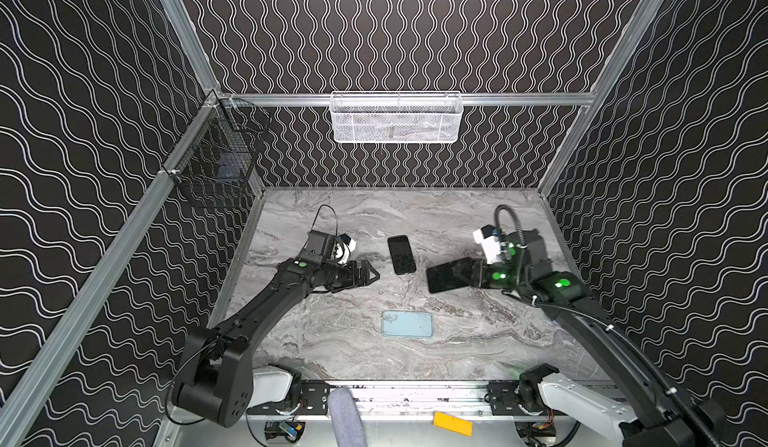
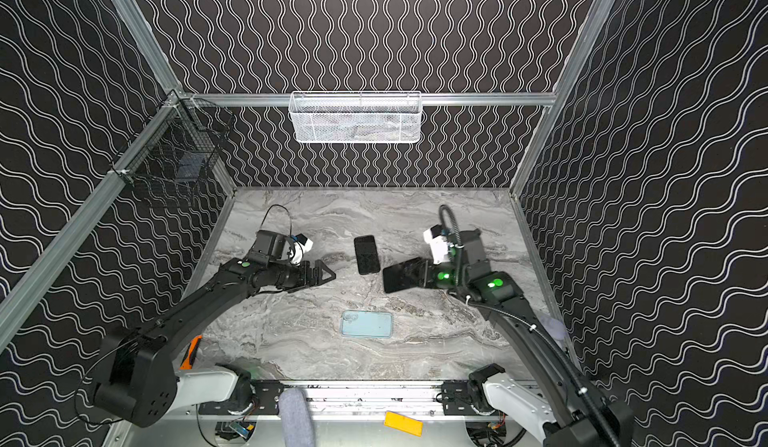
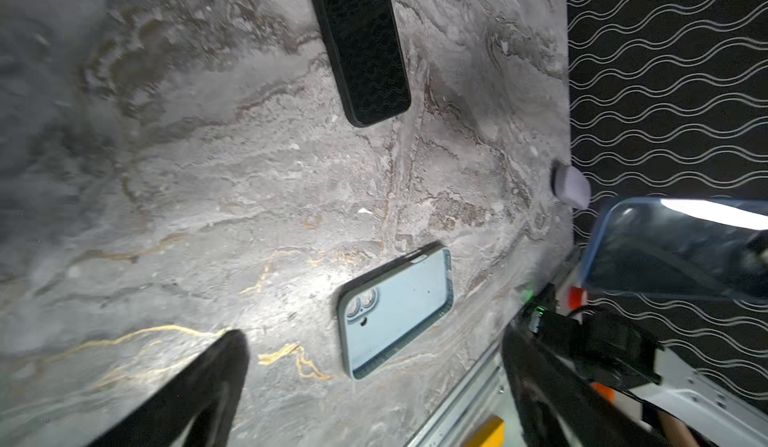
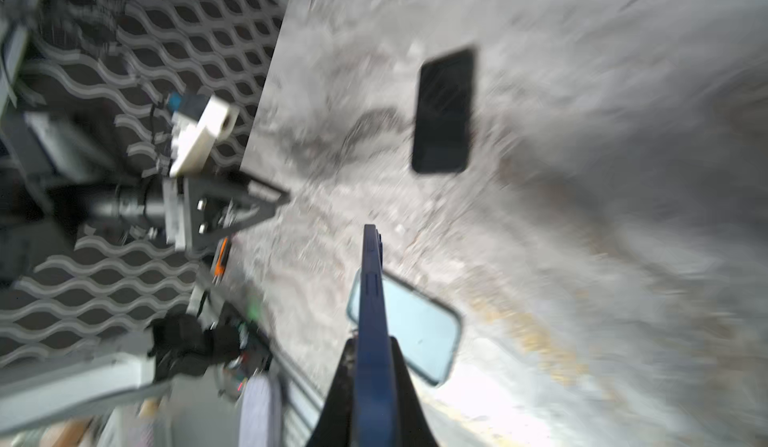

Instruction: Put the phone into the phone case

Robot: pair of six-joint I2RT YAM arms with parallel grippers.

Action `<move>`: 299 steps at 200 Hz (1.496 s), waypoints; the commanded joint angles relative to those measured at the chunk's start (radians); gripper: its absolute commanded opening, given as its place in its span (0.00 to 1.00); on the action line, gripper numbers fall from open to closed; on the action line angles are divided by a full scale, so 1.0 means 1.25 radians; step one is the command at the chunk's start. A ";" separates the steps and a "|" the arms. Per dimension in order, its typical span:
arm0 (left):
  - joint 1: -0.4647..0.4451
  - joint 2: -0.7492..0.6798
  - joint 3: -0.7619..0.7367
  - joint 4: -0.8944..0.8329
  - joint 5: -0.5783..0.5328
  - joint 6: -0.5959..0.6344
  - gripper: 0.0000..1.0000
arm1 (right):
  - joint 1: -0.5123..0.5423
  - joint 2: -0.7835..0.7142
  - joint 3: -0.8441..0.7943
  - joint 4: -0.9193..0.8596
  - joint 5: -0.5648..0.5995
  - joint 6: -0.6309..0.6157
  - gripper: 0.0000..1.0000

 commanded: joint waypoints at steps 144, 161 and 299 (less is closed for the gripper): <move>-0.044 0.034 -0.212 0.279 0.155 -0.200 0.99 | 0.254 0.120 -0.290 0.521 0.152 0.344 0.00; -0.069 0.043 -0.225 0.313 0.148 -0.222 0.98 | 0.269 0.137 -0.292 0.529 0.164 0.350 0.00; -0.155 0.098 -0.271 0.423 0.121 -0.287 0.98 | 0.290 0.213 -0.338 0.601 0.198 0.374 0.00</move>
